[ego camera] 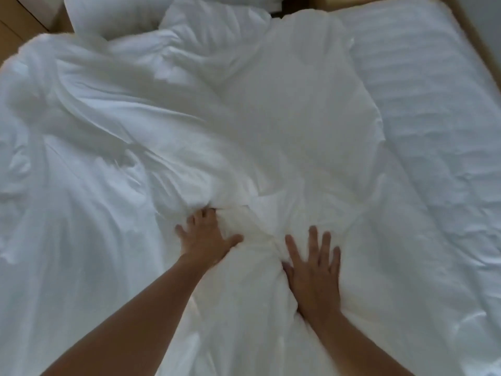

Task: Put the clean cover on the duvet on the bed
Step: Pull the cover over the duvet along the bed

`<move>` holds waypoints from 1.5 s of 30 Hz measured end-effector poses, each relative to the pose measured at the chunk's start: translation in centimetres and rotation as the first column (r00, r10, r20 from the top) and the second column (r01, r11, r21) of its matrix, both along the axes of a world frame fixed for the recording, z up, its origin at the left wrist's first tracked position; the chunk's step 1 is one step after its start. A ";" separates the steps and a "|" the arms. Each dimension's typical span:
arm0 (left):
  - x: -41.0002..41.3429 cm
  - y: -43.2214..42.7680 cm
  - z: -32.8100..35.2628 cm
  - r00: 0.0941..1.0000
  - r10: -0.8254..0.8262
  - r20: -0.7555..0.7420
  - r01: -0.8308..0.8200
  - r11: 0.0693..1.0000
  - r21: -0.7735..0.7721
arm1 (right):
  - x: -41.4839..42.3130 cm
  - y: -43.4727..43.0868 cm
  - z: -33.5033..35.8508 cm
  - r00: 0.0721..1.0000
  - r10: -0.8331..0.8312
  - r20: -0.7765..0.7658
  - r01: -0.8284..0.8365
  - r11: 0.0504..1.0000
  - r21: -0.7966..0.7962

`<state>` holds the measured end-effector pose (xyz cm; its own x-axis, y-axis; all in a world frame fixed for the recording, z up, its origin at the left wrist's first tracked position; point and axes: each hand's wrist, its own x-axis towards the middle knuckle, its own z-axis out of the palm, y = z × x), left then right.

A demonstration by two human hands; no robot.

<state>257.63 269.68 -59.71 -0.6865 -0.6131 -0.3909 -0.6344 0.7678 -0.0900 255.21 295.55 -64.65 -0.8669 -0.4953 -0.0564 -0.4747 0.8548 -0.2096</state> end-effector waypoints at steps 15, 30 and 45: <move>7.9 -11.4 2.6 0.931 -0.199 -0.306 0.281 0.926 0.252 | -1.1 -6.9 9.9 0.946 -0.317 -0.067 0.307 0.943 -0.132; 14.4 -24.6 6.5 0.880 -0.475 -0.013 0.471 0.868 0.156 | 15.3 -24.4 7.8 0.764 -0.040 0.644 -0.088 0.982 0.166; -8.4 -10.5 6.0 0.726 -0.635 0.262 0.628 0.769 0.123 | -6.5 -15.0 11.5 0.831 -0.496 0.252 0.539 0.831 -0.140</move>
<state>249.18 259.21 -53.69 -0.7745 -0.0646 -0.6293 0.0464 0.9863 -0.1584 248.69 280.51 -53.16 -0.9792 0.0048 -0.2027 0.0955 0.8928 -0.4402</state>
